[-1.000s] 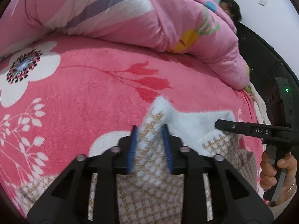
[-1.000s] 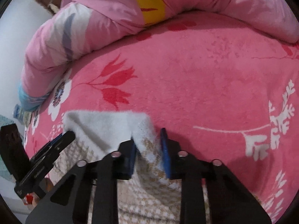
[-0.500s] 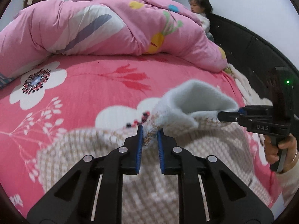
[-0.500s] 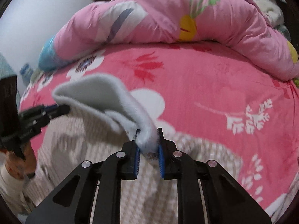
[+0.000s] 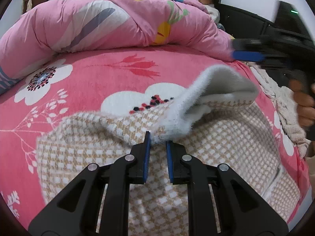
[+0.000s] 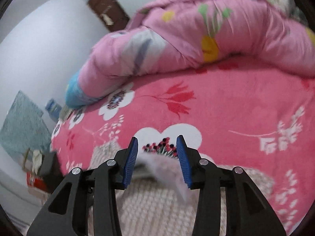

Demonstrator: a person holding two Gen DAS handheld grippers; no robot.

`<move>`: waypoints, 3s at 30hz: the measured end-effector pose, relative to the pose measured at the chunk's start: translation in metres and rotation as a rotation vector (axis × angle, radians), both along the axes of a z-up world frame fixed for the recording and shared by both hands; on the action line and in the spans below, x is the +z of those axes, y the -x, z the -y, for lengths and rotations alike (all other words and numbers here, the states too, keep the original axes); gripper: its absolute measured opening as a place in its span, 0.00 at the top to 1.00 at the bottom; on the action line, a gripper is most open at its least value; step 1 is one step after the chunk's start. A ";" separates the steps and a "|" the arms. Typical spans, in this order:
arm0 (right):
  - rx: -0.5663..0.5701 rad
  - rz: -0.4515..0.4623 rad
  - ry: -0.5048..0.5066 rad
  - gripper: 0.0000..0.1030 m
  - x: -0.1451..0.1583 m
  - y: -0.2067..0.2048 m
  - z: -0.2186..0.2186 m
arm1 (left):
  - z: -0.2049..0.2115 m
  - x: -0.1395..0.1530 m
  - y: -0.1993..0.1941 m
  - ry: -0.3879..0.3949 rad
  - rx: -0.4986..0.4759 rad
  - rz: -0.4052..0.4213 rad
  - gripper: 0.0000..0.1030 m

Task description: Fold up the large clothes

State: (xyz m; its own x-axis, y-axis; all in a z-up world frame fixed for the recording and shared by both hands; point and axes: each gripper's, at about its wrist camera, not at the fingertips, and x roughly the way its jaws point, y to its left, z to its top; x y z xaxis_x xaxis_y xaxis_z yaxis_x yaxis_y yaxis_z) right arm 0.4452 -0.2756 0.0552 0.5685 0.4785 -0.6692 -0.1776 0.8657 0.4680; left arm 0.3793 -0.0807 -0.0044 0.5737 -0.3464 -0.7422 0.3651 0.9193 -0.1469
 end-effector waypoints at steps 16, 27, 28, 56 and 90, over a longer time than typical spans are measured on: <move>0.294 -0.120 0.261 0.68 -0.084 0.082 -0.061 | -0.058 0.042 0.015 0.179 0.066 0.058 0.84; 0.215 -0.100 0.385 0.67 -0.089 0.064 -0.052 | 0.006 -0.032 -0.036 0.036 0.053 -0.196 0.81; 0.226 -0.082 0.374 0.67 -0.088 0.074 -0.041 | 0.000 -0.030 -0.027 0.033 0.038 -0.174 0.81; 0.134 -0.066 0.581 0.47 -0.059 0.172 -0.035 | -0.040 0.004 0.094 -0.079 0.056 -0.066 0.52; 0.128 -0.025 0.343 0.09 -0.116 0.279 -0.103 | -0.122 -0.039 0.195 0.066 0.343 -0.083 0.64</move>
